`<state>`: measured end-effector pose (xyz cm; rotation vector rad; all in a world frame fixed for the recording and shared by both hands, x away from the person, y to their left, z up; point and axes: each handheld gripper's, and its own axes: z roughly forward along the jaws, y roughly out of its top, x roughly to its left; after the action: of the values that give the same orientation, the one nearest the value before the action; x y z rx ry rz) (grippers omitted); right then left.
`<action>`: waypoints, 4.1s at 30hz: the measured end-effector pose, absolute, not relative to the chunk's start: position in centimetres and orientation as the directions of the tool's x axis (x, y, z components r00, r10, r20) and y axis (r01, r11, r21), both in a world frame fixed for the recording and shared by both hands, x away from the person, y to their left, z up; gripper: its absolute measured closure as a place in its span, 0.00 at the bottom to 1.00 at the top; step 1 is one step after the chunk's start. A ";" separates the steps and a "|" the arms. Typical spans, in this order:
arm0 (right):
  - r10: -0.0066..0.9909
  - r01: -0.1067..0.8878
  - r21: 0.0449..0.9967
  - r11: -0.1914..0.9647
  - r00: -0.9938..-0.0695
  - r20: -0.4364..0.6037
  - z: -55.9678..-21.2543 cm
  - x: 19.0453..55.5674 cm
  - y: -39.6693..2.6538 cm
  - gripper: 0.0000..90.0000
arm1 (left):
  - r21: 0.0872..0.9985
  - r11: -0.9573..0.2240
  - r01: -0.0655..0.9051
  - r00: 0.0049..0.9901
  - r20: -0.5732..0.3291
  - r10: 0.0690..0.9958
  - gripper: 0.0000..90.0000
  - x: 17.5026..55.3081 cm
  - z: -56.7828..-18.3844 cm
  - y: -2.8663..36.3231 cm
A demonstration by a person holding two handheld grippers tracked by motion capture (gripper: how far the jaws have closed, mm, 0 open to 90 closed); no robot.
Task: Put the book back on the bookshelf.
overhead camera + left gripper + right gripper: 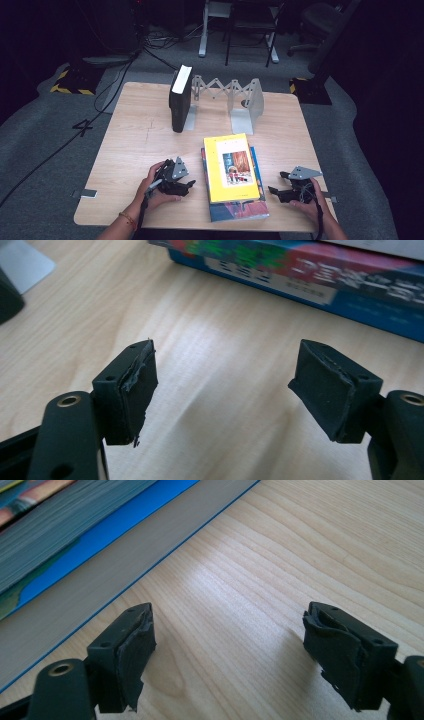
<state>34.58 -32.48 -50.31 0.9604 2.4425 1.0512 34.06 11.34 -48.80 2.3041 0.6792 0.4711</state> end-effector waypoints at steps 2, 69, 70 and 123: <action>0.685 0.458 0.727 0.512 -0.728 -0.024 -50.2 34.5 -32.5 0.23 | 0.699 -0.632 0.334 0.809 0.131 0.573 0.28 33.6 -48.9 11.3; 0.469 0.450 0.598 0.663 -0.873 0.136 -43.5 36.5 -22.9 0.20 | 0.756 -0.522 0.395 0.790 0.010 0.613 0.26 37.1 -48.9 10.1; 0.467 0.451 0.590 0.670 -0.874 0.138 -43.4 36.6 -22.9 0.20 | 0.755 -0.523 0.395 0.790 0.012 0.613 0.26 37.4 -48.9 10.0; 0.317 0.323 0.803 0.501 -0.932 0.177 -42.9 37.7 -21.1 0.88 | 0.795 -0.478 0.374 0.781 0.007 0.624 0.53 39.8 -48.2 10.3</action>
<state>37.70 -21.13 -42.86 0.5807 2.7267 1.4619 39.85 10.29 -48.21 2.1237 0.7395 0.3759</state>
